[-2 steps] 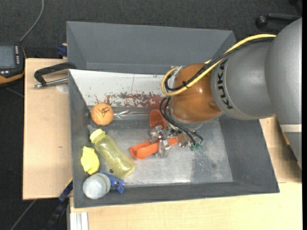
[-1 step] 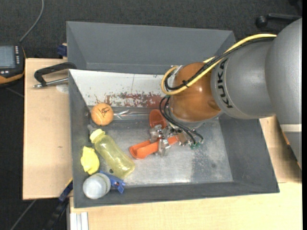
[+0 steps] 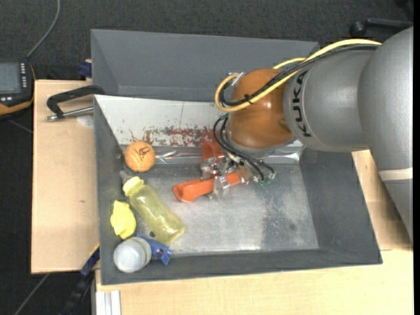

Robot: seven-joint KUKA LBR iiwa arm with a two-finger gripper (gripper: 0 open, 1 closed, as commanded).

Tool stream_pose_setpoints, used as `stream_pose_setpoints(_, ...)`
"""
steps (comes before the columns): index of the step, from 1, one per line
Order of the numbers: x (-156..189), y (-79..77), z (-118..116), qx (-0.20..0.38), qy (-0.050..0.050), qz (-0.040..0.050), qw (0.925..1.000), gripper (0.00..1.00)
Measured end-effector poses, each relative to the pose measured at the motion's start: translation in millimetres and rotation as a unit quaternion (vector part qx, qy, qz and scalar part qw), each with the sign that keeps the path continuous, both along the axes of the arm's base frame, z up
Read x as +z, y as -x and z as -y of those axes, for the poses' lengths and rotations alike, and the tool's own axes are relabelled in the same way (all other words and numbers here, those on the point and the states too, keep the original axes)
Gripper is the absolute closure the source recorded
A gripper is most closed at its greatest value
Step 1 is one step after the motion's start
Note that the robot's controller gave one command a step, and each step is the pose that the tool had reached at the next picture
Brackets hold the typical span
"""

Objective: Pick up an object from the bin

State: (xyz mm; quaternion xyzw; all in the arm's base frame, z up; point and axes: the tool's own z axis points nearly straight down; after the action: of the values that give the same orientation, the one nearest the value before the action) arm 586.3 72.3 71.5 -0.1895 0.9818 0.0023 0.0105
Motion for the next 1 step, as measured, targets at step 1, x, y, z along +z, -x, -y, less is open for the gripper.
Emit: stream_pose_setpoints(1,-0.1,2.2,10.5,-0.003,0.000,0.0008,1.0000,1.00)
